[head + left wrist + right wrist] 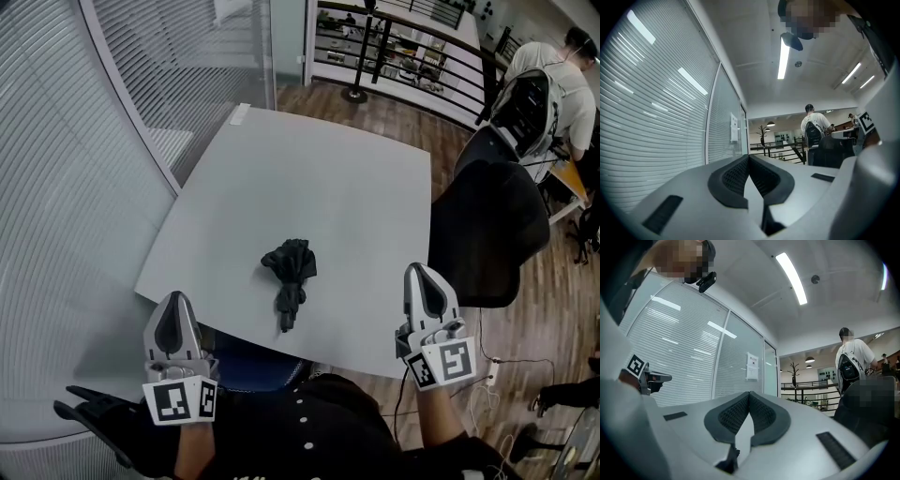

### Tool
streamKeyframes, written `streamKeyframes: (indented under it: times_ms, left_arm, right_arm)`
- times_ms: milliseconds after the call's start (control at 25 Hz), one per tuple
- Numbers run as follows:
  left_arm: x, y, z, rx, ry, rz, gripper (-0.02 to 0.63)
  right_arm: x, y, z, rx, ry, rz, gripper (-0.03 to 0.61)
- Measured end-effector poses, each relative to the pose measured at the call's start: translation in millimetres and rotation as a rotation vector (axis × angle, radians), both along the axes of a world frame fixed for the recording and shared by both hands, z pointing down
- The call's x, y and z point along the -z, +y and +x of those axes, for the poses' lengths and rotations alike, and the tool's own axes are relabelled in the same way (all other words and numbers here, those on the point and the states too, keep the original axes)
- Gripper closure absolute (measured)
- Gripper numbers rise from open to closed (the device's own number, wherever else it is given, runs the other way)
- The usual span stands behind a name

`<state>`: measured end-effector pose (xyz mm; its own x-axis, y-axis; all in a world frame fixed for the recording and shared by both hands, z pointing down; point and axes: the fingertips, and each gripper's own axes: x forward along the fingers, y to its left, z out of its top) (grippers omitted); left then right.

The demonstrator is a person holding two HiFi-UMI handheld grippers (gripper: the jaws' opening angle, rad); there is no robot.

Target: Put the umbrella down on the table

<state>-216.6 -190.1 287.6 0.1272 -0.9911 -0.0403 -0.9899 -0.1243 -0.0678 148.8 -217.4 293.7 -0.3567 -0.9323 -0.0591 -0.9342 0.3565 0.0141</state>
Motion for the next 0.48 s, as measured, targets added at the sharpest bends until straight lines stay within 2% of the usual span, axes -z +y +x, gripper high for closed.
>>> streamKeyframes:
  times_ms: [240,480]
  left_arm:
    - [0,9,7,0.001,-0.002,-0.001,0.598]
    - [-1,48,32,0.005,-0.003,0.000,0.598]
  right_arm:
    - [-2,7,2,0.010,0.013,0.001,0.550]
    - [-5,45,23,0.025,0.026,0.004,0.550]
